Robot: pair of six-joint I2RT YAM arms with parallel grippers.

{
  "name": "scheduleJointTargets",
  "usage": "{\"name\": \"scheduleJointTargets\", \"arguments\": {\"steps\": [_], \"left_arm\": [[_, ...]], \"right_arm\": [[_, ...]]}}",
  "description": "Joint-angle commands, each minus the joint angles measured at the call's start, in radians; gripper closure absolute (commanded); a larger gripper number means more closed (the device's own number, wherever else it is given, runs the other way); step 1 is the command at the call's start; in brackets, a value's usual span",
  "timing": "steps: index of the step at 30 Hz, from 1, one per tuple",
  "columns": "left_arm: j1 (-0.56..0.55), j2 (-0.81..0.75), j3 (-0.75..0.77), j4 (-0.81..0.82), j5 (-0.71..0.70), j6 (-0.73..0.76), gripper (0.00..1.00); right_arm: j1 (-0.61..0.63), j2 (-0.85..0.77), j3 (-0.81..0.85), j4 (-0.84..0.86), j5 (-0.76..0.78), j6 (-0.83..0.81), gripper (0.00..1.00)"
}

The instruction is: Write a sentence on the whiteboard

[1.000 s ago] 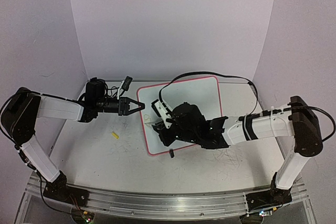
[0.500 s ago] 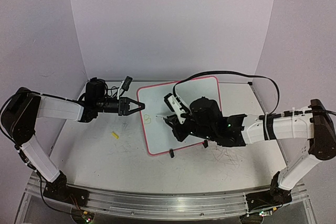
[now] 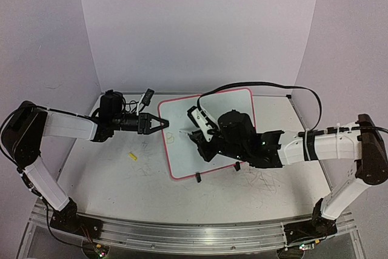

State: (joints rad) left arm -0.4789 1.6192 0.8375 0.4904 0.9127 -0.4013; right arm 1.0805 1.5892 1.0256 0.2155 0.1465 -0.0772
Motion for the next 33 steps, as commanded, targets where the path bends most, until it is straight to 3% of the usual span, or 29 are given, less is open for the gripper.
{"name": "scheduleJointTargets", "arguments": {"steps": [1, 15, 33], "left_arm": [[-0.012, 0.008, 0.028, 0.029, -0.012, 0.000, 0.74], [-0.010, 0.031, 0.035, 0.014, -0.002, 0.033, 0.95], [-0.010, 0.025, 0.039, -0.001, -0.001, 0.050, 1.00]], "right_arm": [[-0.001, 0.026, 0.033, 0.016, 0.025, -0.009, 1.00], [-0.001, 0.034, 0.036, 0.010, -0.044, -0.008, 1.00], [-0.001, 0.047, 0.043, 0.015, -0.076, -0.011, 1.00]]}}
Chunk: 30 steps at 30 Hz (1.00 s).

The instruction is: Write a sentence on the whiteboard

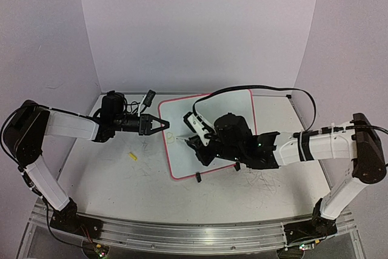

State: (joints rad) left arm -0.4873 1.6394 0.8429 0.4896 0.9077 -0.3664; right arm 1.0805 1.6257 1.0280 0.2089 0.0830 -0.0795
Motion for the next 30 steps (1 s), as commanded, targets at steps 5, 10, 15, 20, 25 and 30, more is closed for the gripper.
{"name": "scheduleJointTargets", "arguments": {"steps": [5, 10, 15, 20, 25, 30], "left_arm": [[-0.002, 0.006, 0.035, -0.002, 0.006, 0.014, 1.00], [-0.002, 0.007, 0.036, -0.002, 0.006, 0.014, 1.00], [-0.002, 0.008, 0.037, -0.004, 0.006, 0.015, 1.00], [-0.003, 0.012, 0.036, -0.004, 0.008, 0.015, 1.00], [-0.002, 0.008, 0.035, -0.004, 0.009, 0.015, 1.00], [-0.002, 0.004, 0.030, -0.005, 0.009, 0.017, 1.00]], "right_arm": [[0.000, 0.011, 0.039, 0.022, -0.012, -0.010, 1.00], [0.010, 0.022, 0.051, 0.023, -0.001, -0.025, 1.00], [0.011, 0.027, 0.053, 0.024, -0.014, -0.033, 1.00], [0.012, 0.033, 0.049, 0.027, 0.010, -0.046, 1.00], [0.011, 0.032, 0.048, 0.034, 0.059, -0.029, 1.00], [0.012, 0.045, 0.062, 0.032, 0.044, -0.027, 1.00]]}}
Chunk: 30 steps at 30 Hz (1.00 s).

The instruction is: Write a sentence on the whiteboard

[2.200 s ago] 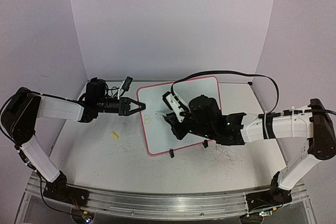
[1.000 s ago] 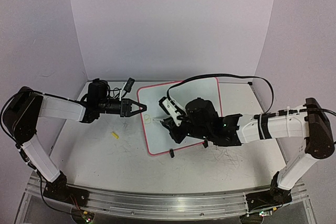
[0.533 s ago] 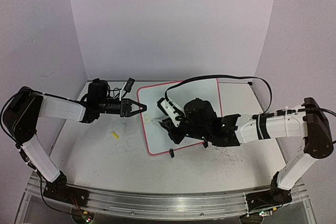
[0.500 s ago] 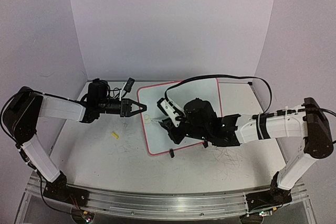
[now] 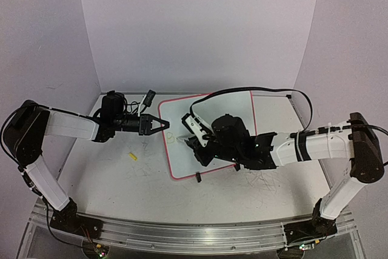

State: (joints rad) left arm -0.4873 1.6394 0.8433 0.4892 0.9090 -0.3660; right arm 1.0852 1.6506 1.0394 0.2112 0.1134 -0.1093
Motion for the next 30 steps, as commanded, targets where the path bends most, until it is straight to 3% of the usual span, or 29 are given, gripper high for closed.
{"name": "scheduleJointTargets", "arguments": {"steps": [1, 30], "left_arm": [[-0.002, 0.004, 0.030, -0.005, 0.008, 0.016, 1.00], [-0.002, 0.007, 0.031, -0.006, 0.014, 0.021, 1.00]], "right_arm": [[0.007, 0.018, 0.049, 0.030, 0.012, 0.003, 1.00], [0.007, 0.059, 0.076, 0.049, 0.050, 0.022, 1.00]]}}
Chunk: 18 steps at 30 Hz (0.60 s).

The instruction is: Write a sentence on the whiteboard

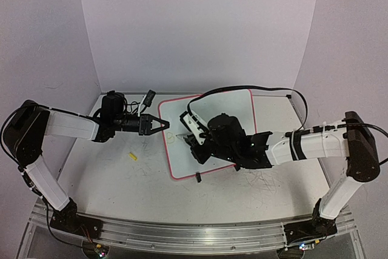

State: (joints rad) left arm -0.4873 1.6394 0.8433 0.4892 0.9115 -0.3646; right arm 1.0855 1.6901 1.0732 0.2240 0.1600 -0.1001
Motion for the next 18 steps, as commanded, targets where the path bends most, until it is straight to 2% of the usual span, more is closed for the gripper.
{"name": "scheduleJointTargets", "arguments": {"steps": [1, 18], "left_arm": [[-0.002, 0.007, 0.030, -0.006, 0.012, 0.019, 1.00], [-0.002, 0.007, 0.030, -0.007, 0.013, 0.018, 1.00]], "right_arm": [[0.007, 0.022, 0.045, 0.036, 0.003, 0.012, 1.00], [0.006, 0.019, 0.037, 0.018, 0.046, 0.034, 1.00]]}}
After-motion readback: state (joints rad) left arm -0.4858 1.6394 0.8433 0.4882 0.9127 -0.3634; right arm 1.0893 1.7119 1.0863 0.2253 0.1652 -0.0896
